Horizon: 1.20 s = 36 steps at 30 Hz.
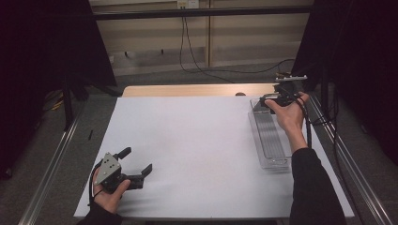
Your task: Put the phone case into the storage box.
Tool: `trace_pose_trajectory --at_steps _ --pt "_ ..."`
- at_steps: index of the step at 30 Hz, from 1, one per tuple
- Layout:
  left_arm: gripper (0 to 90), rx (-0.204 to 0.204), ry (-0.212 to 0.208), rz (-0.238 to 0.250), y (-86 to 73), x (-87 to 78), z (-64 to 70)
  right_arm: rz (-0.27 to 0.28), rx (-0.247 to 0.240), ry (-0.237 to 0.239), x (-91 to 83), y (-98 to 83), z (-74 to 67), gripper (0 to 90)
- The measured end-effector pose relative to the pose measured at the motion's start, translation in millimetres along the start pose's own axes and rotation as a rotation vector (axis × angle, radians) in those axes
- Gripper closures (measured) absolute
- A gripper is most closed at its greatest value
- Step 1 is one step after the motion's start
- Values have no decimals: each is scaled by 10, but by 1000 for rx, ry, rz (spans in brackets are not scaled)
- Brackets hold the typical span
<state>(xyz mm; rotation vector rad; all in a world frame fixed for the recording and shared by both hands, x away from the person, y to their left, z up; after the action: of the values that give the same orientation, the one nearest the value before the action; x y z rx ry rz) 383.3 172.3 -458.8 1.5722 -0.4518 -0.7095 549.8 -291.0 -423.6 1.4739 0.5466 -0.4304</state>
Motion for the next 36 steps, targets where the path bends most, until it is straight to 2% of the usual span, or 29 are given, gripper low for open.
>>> trace_pose_trajectory --at_steps 3,7,19,36 --pt "21 1 0 0 0 0 0 4 5 -9 18 20 0 118" --pt "21 0 -1 0 0 0 1 7 -11 -25 41 36 -24 118" --pt "21 2 -3 -5 -7 2 4 59 -5 -60 136 115 -48 120" --pt "22 2 -5 -8 -14 2 0 110 -9 -54 205 164 -42 119"
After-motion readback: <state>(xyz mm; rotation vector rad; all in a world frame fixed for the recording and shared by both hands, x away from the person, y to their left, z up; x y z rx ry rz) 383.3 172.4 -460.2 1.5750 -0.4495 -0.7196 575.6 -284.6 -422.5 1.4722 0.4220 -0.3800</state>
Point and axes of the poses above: each handheld gripper's, and its own axes: x roughly forward along the jaws, y roughly out of its top, z roughly to its right, the point moved 10 cm from there along x, roughly forward along the jaws, and after that the axes turned 5 degrees about z, right-handed, at the moved point
